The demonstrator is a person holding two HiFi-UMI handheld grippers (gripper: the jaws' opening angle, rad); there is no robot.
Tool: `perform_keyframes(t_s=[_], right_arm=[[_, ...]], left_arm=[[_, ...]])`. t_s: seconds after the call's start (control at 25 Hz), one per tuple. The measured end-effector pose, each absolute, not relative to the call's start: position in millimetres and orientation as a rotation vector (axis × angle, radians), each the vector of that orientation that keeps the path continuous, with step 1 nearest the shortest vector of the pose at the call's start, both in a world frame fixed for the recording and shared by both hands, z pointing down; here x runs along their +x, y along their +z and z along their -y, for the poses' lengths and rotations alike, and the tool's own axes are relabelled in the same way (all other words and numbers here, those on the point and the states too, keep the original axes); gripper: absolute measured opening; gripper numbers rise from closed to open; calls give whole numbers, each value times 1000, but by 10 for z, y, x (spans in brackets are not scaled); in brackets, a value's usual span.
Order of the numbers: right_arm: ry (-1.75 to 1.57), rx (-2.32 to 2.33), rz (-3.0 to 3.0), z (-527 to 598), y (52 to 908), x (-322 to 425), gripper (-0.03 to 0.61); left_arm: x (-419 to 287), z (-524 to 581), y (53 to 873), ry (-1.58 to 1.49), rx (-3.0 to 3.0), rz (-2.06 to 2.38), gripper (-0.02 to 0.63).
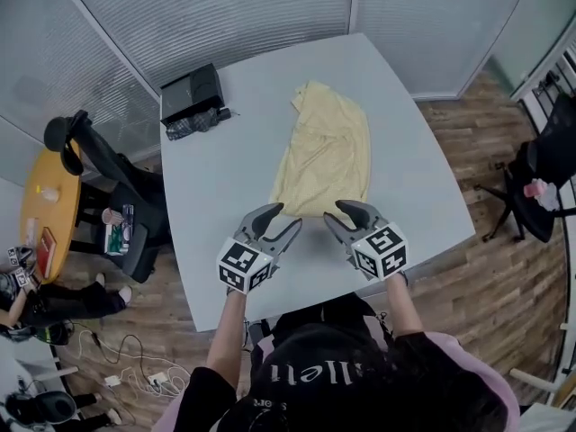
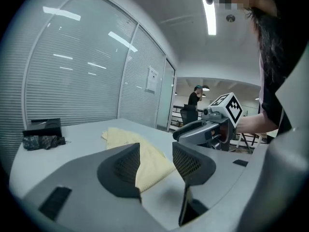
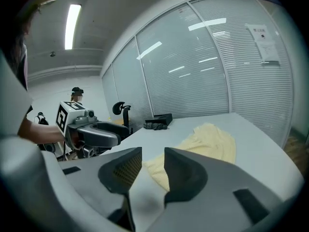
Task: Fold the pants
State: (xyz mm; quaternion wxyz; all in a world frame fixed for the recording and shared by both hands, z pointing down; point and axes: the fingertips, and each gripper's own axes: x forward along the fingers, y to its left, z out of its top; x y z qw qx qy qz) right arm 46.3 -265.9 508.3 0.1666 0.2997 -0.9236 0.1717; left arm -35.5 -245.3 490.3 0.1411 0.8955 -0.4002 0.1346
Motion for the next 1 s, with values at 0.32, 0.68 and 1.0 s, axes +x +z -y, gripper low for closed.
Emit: perform_keyframes(t_s=[0.32,0.68,1.0], right_arm=[[495,918,2627,1917,5027,283,107],[432,933,2654,1489,4802,82,74],[429,873,2654,1310,4829,61,51]], left_arm=[[-751,1620,4987,325,2514,1221,142],[-895,1172,4891,295,2537,1243,112],[-823,1022,4748,249,2536,1299,86]])
